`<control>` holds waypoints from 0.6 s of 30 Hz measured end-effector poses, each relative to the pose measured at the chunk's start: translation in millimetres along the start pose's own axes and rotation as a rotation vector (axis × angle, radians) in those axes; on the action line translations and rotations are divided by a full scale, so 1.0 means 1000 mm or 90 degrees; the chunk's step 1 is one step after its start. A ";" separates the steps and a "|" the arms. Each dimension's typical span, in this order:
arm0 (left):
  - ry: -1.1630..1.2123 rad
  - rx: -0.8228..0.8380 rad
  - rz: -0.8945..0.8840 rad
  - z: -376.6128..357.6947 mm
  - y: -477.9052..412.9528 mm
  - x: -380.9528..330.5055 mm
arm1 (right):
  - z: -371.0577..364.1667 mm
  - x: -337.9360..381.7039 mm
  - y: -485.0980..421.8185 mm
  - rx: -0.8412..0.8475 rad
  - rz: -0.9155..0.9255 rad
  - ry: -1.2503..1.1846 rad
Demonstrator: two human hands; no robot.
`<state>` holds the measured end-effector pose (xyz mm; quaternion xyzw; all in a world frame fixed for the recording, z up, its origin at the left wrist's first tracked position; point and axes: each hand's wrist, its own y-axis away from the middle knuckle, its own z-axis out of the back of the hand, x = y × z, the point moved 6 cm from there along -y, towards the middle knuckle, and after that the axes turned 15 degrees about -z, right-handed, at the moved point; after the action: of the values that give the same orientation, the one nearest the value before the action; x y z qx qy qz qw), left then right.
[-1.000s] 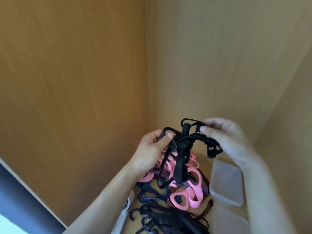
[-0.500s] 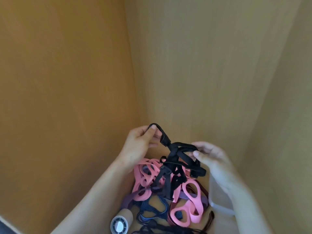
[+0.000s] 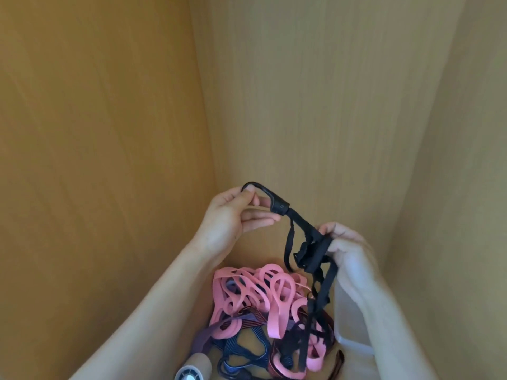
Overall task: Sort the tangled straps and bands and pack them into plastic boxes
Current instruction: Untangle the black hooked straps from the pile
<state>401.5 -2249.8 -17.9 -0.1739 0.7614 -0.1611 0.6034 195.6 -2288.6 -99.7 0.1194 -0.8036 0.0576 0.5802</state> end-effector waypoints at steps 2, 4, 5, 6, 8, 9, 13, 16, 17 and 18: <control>-0.047 0.030 -0.029 -0.008 -0.009 -0.014 | -0.003 0.002 -0.001 0.001 0.014 0.023; -0.076 0.047 -0.049 -0.016 -0.018 -0.025 | -0.008 0.011 -0.002 0.001 0.046 0.069; -0.087 0.052 -0.057 -0.019 -0.022 -0.029 | -0.010 0.018 -0.001 0.003 0.064 0.088; -0.098 0.056 -0.064 -0.022 -0.026 -0.034 | -0.014 0.025 -0.001 0.009 0.080 0.098; -0.125 0.066 -0.074 -0.026 -0.033 -0.041 | -0.018 0.042 -0.001 0.012 0.103 0.107; -0.140 0.076 -0.079 -0.028 -0.035 -0.044 | -0.021 0.051 -0.001 0.012 0.108 0.118; -0.208 0.131 -0.106 -0.040 -0.042 -0.053 | -0.050 0.084 -0.007 0.080 0.092 0.261; -0.292 0.129 -0.164 -0.041 -0.050 -0.064 | -0.073 0.100 -0.012 0.108 0.101 0.314; -0.312 0.105 -0.186 -0.037 -0.052 -0.066 | -0.076 0.105 -0.014 0.095 0.111 0.321; -0.308 0.075 -0.196 -0.031 -0.053 -0.065 | -0.079 0.110 -0.016 0.084 0.119 0.319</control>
<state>388.3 -2266.0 69.0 -0.2851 0.5496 -0.2486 0.7449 239.6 -2299.7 29.0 0.0646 -0.6370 0.1910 0.7440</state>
